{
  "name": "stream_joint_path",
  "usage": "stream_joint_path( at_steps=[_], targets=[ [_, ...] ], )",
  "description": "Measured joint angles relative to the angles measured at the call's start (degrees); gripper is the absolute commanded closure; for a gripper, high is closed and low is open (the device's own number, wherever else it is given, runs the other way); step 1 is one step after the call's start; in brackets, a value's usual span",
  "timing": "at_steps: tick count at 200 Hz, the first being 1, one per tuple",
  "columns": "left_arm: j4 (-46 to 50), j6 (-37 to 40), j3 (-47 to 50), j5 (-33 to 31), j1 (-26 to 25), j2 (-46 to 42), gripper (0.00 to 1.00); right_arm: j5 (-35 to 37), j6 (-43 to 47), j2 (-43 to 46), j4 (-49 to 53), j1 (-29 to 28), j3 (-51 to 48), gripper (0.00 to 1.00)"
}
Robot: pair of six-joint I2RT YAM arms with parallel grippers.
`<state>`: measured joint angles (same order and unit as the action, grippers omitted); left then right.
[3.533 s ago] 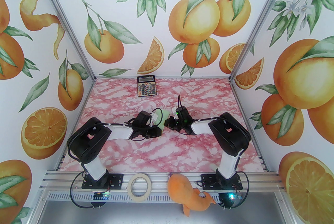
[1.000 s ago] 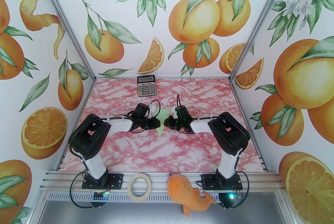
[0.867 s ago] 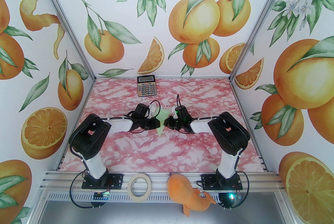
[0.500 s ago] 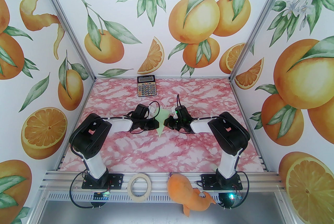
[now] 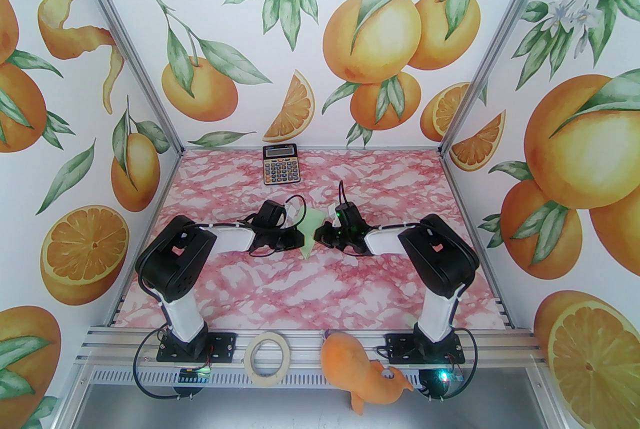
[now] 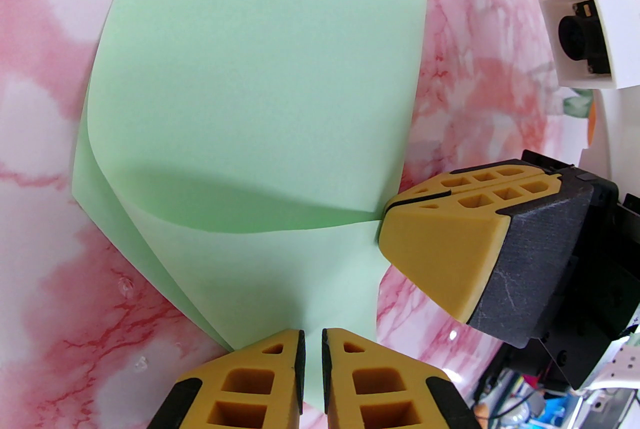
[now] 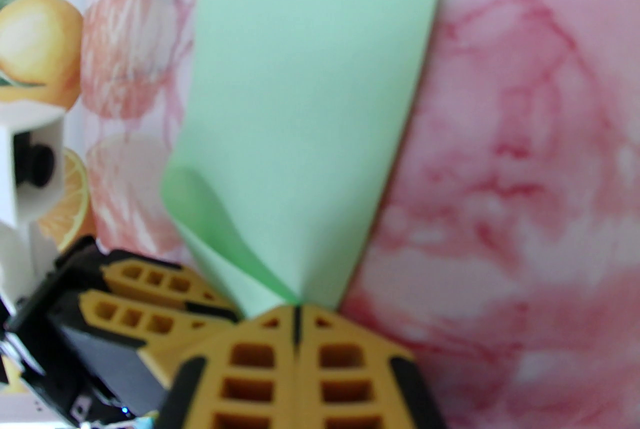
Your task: Fold a paper plane with a square sheet of paper (fold left side to right side)
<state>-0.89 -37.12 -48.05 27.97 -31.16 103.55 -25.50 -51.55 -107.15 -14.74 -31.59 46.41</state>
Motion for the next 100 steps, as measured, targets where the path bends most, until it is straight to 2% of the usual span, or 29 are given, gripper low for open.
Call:
stream_joint_path(
  at_steps=[100],
  targets=[
    [2.4, 0.0, -4.8, -0.4, 1.2, -0.8, 0.82, 0.0, 0.0, 0.0, 0.0, 0.0, 0.0, 1.0]
  ],
)
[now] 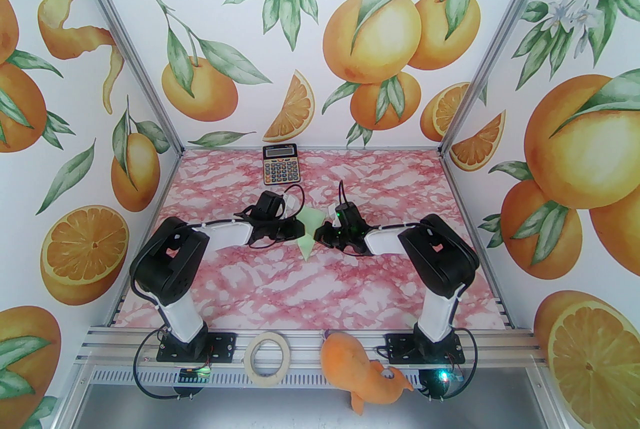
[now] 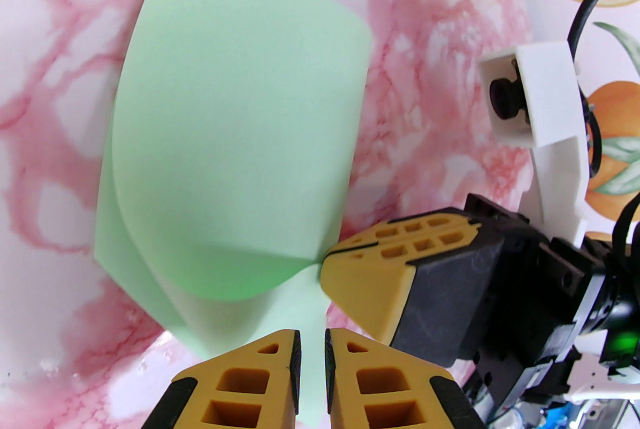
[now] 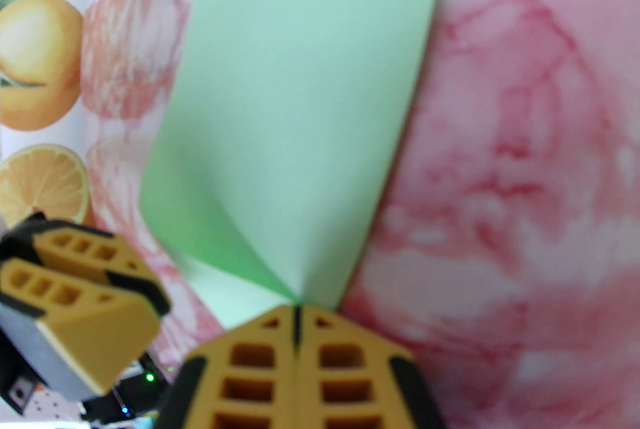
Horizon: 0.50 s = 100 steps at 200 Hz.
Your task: Fold a paper plane with a square sheet of paper (fold left side to right side)
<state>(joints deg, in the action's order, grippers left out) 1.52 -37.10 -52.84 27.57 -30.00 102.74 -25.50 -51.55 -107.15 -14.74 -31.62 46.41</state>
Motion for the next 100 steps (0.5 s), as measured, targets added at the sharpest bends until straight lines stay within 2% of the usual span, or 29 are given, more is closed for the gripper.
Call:
stream_joint_path(
  at_steps=[100],
  targets=[
    [0.6, 1.5, -0.2, -0.3, 0.9, 4.0, 0.83, 0.0, 0.0, 0.0, 0.0, -0.1, 0.0, 1.0]
  ],
)
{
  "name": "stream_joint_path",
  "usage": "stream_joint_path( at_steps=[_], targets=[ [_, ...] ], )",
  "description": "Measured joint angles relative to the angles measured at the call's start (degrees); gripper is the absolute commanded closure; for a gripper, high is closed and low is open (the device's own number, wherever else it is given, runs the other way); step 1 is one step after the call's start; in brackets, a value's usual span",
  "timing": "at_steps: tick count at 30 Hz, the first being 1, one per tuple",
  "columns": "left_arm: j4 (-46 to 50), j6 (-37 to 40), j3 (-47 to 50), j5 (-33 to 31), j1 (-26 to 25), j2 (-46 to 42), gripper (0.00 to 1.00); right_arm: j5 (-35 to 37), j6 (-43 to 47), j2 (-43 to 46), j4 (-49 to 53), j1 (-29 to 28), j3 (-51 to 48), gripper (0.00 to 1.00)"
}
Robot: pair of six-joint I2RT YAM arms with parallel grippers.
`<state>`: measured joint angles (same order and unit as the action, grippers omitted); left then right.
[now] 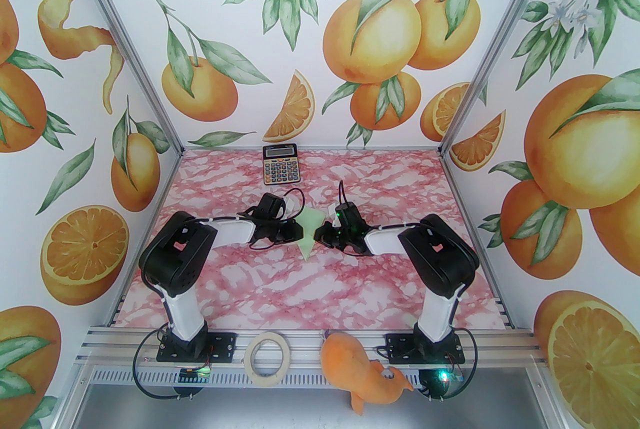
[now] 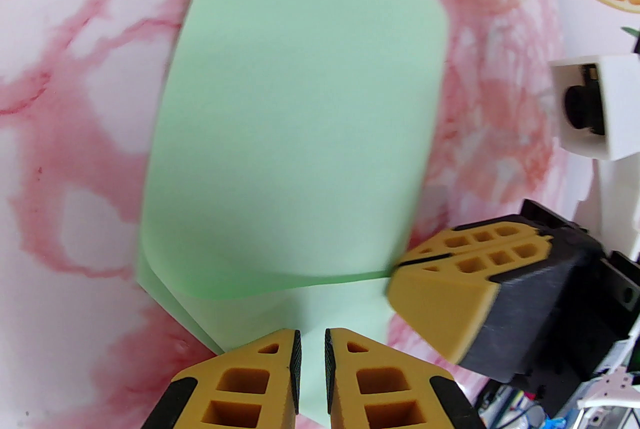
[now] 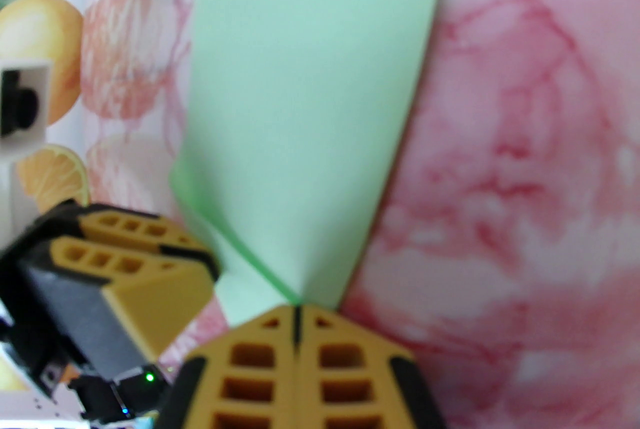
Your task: Fold a paper plane with a square sheet of paper (fold left side to right side)
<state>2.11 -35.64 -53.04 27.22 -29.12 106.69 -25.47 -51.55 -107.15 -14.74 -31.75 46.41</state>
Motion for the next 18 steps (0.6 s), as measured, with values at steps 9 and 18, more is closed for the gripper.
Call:
stream_joint_path(
  at_steps=[9, 18],
  targets=[
    [-0.2, -0.1, 0.0, 0.2, 0.1, 0.1, 0.84, 0.0, 0.0, 0.0, 0.0, 0.0, 0.0, 0.74],
    [-0.3, -0.3, 0.1, 0.2, 0.1, 0.1, 0.84, 6.5, 3.4, 8.9, 10.3, -0.8, 0.5, 0.73]
  ],
)
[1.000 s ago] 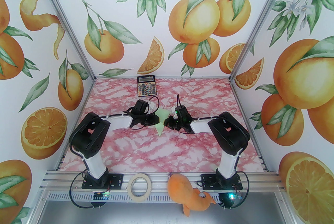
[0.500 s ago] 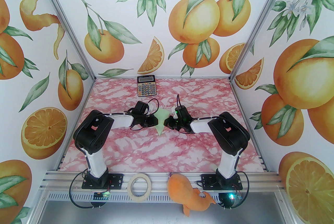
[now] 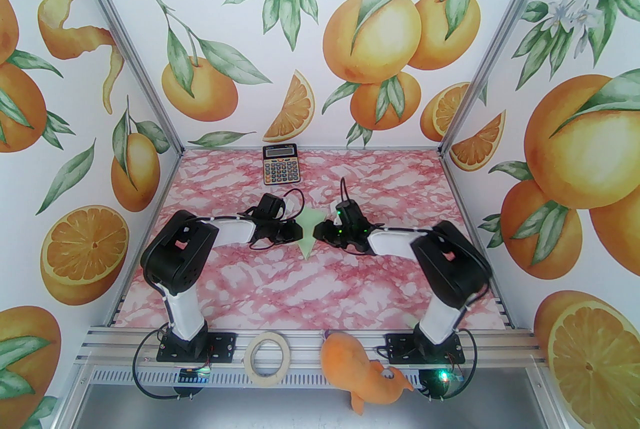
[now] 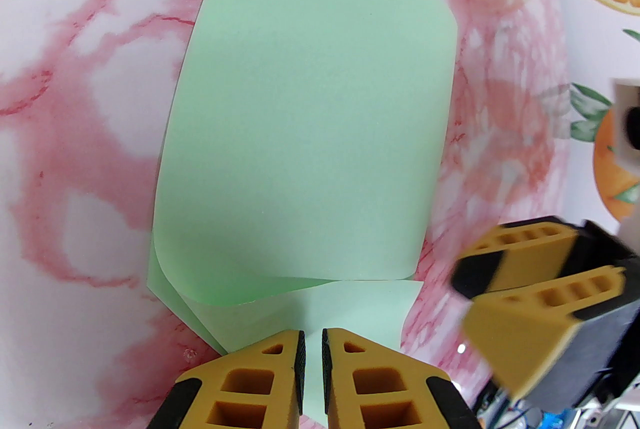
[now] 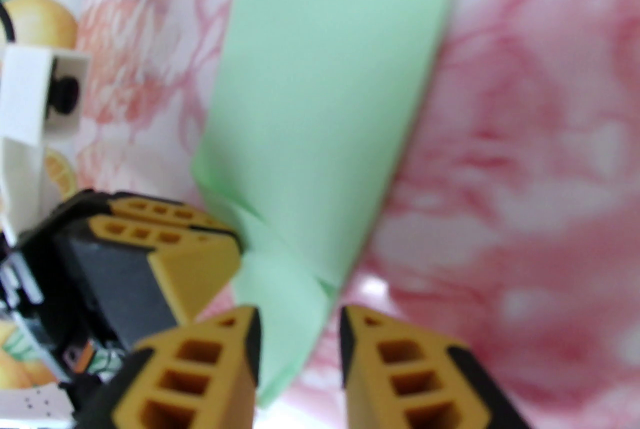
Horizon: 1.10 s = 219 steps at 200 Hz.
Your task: Fold a paper plane with a square sheet of paper (fold left side to right side)
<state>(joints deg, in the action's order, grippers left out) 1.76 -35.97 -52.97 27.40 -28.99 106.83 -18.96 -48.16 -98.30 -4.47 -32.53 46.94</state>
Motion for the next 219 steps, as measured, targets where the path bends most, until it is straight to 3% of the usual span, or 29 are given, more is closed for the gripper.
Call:
stream_joint_path(
  at_steps=[19, 36, 112, 219],
  targets=[
    [-0.1, -0.1, 0.0, 0.0, 0.0, 0.0, 0.84, 1.0, 0.3, 2.6, 1.7, -1.2, 0.0, 0.91],
    [-0.2, -0.1, 0.1, -0.1, 0.0, 0.0, 0.84, 0.9, -0.1, 3.1, 2.1, -3.1, 0.2, 1.0],
    [-0.7, -0.4, 0.2, -0.3, -0.3, 0.0, 0.84, -3.6, -4.5, -3.9, 1.2, -9.1, 3.8, 1.0],
    [-1.1, -1.1, 0.3, -0.4, -0.3, 0.1, 0.84, -4.4, -6.6, -7.8, -0.5, -9.7, 3.7, 1.0]
  ],
)
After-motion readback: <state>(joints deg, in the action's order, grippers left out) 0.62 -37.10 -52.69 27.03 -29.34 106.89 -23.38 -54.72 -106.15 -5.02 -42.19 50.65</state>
